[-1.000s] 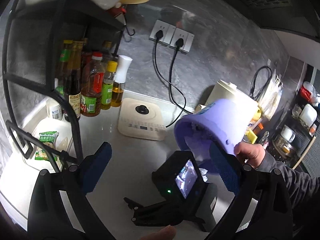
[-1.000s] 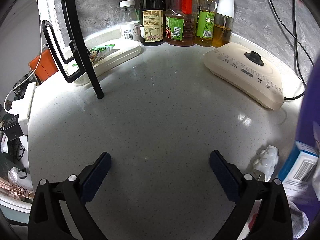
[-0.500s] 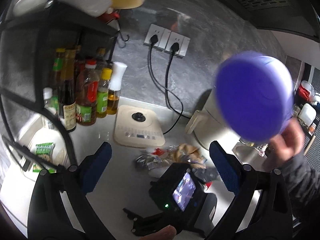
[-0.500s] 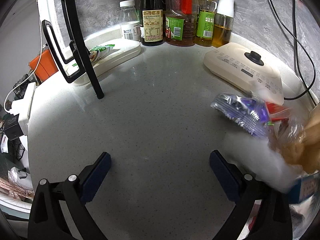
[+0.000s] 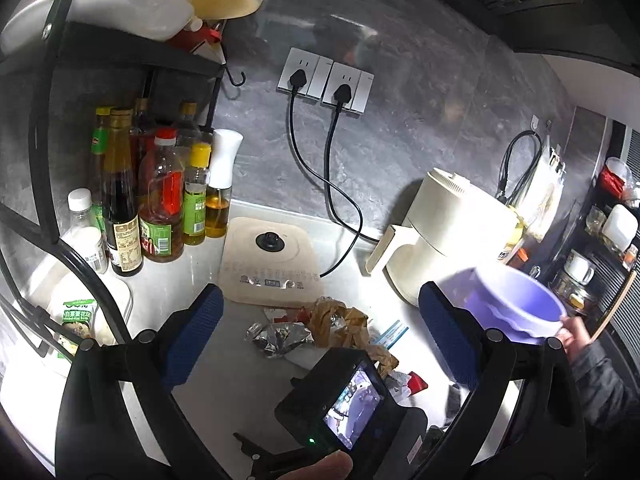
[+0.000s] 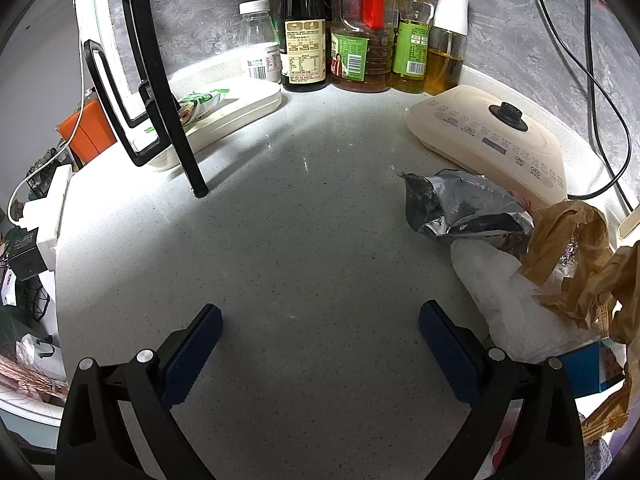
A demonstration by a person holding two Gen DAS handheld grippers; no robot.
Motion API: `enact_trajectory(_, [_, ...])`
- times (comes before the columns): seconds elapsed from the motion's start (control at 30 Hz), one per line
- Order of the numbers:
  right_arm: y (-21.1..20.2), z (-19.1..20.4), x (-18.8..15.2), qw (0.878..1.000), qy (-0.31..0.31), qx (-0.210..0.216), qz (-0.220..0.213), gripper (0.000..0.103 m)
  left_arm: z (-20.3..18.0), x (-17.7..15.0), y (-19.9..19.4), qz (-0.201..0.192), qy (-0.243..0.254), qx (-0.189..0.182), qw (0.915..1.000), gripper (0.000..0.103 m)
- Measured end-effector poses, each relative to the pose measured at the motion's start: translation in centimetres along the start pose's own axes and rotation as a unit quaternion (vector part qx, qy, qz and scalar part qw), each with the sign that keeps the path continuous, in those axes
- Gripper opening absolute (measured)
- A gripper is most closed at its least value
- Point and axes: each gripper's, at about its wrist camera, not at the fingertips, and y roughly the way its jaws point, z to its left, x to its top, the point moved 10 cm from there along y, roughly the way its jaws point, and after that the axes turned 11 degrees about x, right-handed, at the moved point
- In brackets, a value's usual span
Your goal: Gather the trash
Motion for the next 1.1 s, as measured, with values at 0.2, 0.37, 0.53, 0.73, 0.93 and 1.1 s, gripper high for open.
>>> enact_trajectory(0.2, [0.0, 0.0, 0.0, 1.0, 0.0, 0.0, 0.0, 0.096, 0.2, -0.4, -1.0, -0.004, 0.006, 0.001, 1.0, 0.097])
enact_trajectory(0.37, [0.0, 0.0, 0.0, 1.0, 0.0, 0.0, 0.0, 0.096, 1.9, -1.3, -1.4, 0.007, -0.002, 0.005, 1.0, 0.097])
enact_trajectory(0.53, [0.0, 0.0, 0.0, 1.0, 0.0, 0.0, 0.0, 0.096, 3.0, -1.7, -2.3, 0.006, 0.007, 0.0, 1.0, 0.097])
enact_trajectory(0.73, [0.0, 0.0, 0.0, 1.0, 0.0, 0.0, 0.0, 0.096, 4.7, -2.6, -2.5, 0.017, -0.006, -0.008, 0.9998, 0.097])
enact_trajectory(0.93, [0.1, -0.1, 0.2, 1.0, 0.006, -0.006, -0.001, 0.096, 4.9, -3.1, -2.8, 0.022, 0.001, -0.016, 0.9996, 0.097])
enact_trajectory(1.1, [0.1, -0.1, 0.2, 1.0, 0.006, -0.005, -0.001, 0.096, 5.5, -2.2, -5.2, -0.008, -0.004, 0.004, 1.0, 0.097])
